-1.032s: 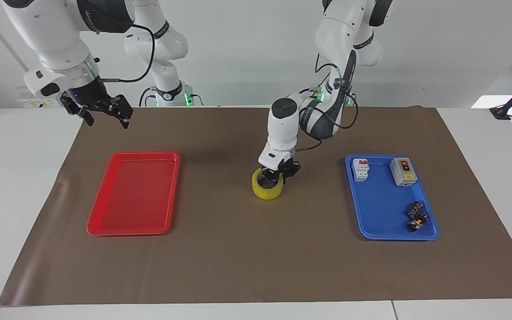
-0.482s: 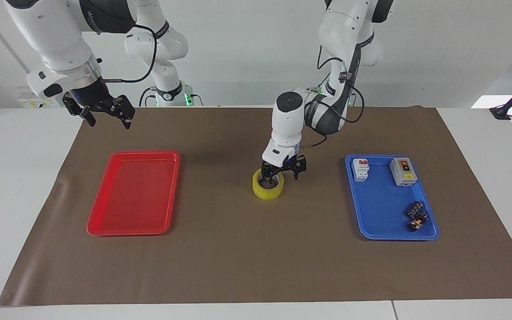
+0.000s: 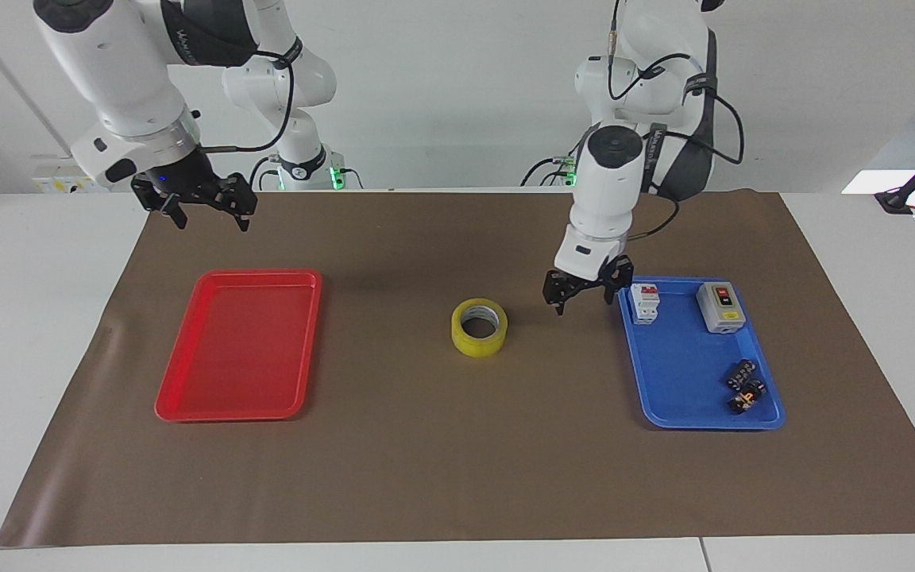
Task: Place and move tape with both arms
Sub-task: 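Release the tape and withdraw the left gripper while the right gripper reaches, then grasp the yellow tape roll at the table center with the right gripper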
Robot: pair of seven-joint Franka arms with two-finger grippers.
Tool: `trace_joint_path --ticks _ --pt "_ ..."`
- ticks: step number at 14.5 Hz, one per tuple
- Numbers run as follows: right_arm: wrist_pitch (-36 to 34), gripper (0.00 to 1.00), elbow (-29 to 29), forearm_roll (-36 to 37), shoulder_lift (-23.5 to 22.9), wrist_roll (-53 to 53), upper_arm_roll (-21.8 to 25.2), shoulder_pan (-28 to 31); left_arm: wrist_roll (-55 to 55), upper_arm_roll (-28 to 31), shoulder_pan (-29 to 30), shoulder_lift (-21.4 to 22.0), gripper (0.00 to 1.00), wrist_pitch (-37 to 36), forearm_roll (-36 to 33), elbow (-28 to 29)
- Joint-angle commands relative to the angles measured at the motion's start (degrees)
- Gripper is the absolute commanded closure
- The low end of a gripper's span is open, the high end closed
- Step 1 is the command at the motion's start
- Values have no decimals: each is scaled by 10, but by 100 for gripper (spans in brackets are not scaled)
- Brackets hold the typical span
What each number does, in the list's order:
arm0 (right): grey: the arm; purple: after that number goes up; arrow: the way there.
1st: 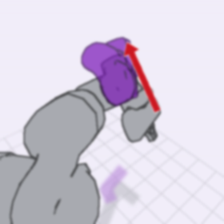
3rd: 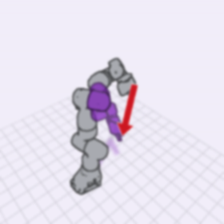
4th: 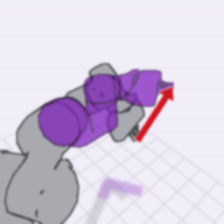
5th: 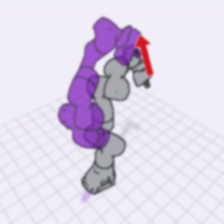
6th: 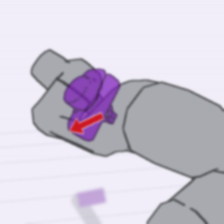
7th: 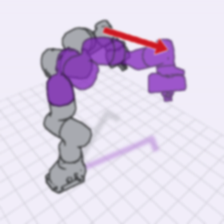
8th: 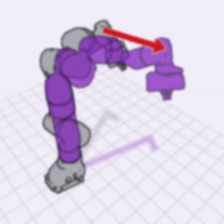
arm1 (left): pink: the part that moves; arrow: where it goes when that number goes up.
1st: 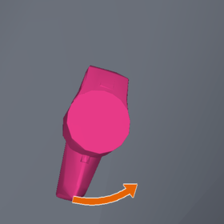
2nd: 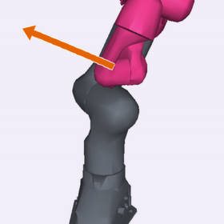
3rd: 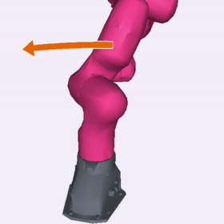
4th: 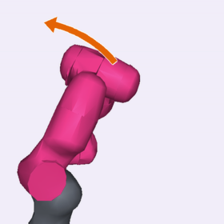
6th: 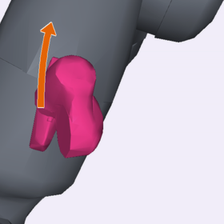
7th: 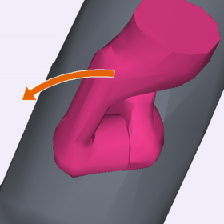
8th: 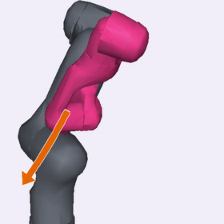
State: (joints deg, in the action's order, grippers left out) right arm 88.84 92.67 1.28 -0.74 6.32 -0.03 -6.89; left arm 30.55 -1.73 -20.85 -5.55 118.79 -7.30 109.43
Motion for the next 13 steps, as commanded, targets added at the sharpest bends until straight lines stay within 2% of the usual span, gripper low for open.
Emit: trace_joint_path --ticks 1,5,7,10,13 --pt "59 0 19 -4 -27 40 -1 -60 -82 -3 61 40 0 -43 32 13" --pt "178 0 19 -5 -114 155 -1 -166 -213 2 149 74 0 -99 83 -2" --pt "219 0 19 -12 -147 192 -2 -195 -266 2 179 75 0 -152 98 -41" --pt "286 0 10 -22 -206 246 -2 -248 -282 3 204 70 0 -201 98 -93" --pt "341 0 28 -21 -232 251 -2 -274 -287 3 221 63 0 -268 98 -162"
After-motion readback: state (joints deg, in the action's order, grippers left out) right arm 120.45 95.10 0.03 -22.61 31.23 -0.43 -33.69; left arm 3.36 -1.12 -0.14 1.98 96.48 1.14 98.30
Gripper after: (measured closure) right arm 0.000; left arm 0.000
